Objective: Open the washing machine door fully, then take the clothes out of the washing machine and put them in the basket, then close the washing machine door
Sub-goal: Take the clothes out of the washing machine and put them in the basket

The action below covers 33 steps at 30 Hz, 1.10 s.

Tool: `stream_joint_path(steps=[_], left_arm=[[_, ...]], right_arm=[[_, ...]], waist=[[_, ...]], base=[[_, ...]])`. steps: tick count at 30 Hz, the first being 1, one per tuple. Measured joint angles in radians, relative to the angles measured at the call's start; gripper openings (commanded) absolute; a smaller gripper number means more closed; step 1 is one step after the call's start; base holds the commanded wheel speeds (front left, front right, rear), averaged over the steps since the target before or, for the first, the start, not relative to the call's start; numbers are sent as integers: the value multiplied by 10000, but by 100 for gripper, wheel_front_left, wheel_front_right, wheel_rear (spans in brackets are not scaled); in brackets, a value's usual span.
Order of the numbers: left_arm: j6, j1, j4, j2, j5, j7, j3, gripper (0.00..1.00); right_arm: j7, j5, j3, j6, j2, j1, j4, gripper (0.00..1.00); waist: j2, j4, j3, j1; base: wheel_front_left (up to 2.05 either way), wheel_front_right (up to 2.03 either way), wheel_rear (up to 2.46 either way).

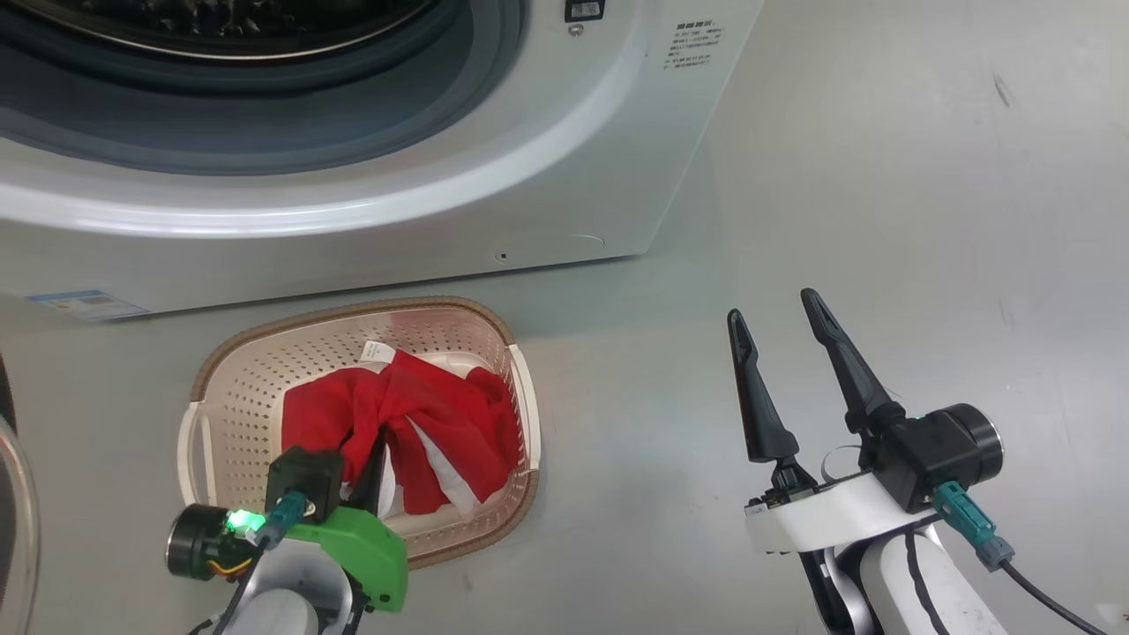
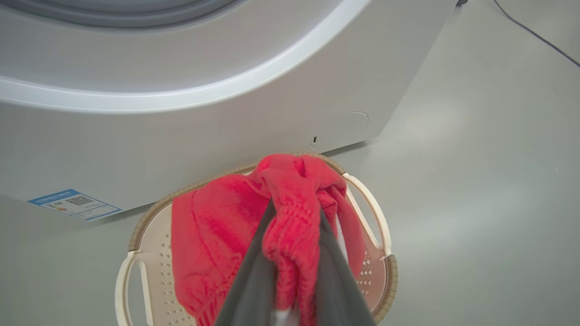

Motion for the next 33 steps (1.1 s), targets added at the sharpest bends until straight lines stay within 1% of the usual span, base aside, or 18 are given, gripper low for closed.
stream_joint_path(steps=[6,8,10,15,24,25,26,27,28,29,31,33], left_arm=[[-23,-899,1264,17,-29,662,150,0],[-25,-1153,1605,19,-33,817,188,0],[-25,-1374,1948,23,-90,986,238,0],[-286,-1866,2777,2,-309,1398,219,0],[-445,-2648,3885,-6,-545,1674,477,0],[-453,-2696,3986,-13,-629,1672,514,10],[-453,-2740,4075,-27,-688,1664,531,31],[-453,-2786,4172,-33,-715,1662,548,43],[-453,-2786,4172,-33,-715,1662,548,86],[-453,-2845,4334,-42,-734,1534,594,100],[-453,-2925,4420,-50,-736,1361,663,100],[-453,-3038,4544,-50,-736,1233,709,100]], right_arm=[[2,-4,96,10,0,-245,-27,100],[2,-4,155,88,0,-363,-29,100],[2,-2,190,88,4,-467,-36,100],[2,59,163,79,4,-610,-115,100],[2,105,161,67,8,-991,-159,100],[0,130,151,65,8,-996,-159,100],[2,151,150,65,8,-996,-157,100],[2,151,148,65,8,-996,-155,100],[2,151,148,65,8,-996,-155,100],[0,153,148,63,8,-1002,-151,100],[0,167,150,59,8,-1017,-146,100],[2,186,155,-13,10,-1030,-138,100]], waist=[[0,-230,455,0],[0,-320,603,0],[0,-418,741,0],[0,-625,1080,0],[0,-823,1556,1],[0,-836,1576,1],[0,-845,1589,1],[0,-848,1597,1],[0,-848,1597,1],[0,-848,1607,1],[0,-843,1612,1],[0,-837,1611,1]], base=[[0,0,0],[0,0,0],[0,0,0],[0,0,0],[0,0,0],[0,0,0],[0,0,0],[0,0,0],[0,0,0],[0,0,0],[0,0,0],[0,0,0]])
